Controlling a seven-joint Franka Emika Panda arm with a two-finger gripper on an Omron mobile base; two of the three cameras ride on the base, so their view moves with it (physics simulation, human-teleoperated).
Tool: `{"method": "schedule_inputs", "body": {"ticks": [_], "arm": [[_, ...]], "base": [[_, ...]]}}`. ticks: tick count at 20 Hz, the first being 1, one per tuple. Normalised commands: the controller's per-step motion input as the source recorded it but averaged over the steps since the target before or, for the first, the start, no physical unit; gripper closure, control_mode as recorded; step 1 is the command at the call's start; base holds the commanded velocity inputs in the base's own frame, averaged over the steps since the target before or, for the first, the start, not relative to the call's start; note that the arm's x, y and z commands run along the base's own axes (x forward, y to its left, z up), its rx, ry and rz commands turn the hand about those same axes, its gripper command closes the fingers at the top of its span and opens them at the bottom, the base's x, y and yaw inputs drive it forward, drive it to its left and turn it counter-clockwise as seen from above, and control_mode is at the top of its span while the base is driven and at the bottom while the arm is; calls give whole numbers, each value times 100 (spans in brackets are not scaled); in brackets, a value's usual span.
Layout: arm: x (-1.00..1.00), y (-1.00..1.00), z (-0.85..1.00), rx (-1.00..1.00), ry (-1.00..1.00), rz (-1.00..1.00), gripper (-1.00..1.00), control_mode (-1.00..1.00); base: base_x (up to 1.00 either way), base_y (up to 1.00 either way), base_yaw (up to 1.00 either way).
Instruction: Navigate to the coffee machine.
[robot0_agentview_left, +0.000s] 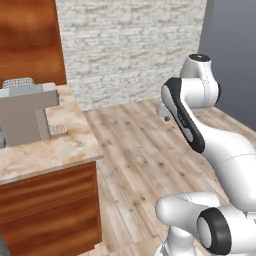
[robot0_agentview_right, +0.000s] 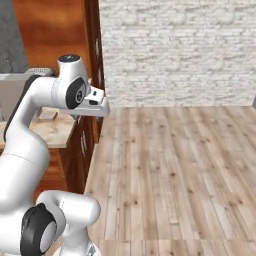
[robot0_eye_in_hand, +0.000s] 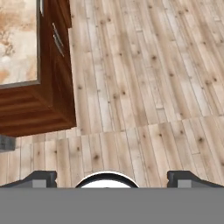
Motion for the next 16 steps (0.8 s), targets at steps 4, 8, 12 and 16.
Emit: {"method": "schedule_inputs", "body": {"ticks": [4,8,12,16], "arm": [[0,0,0,0,0,0,-100,100],[0,0,0,0,0,0,-100,100],[0,0,0,0,0,0,-100,100],[0,0,0,0,0,0,-100,100]], "base": [[93,-12,19],[78,-25,24],[50,-38,29],[8,-57,34]]}}
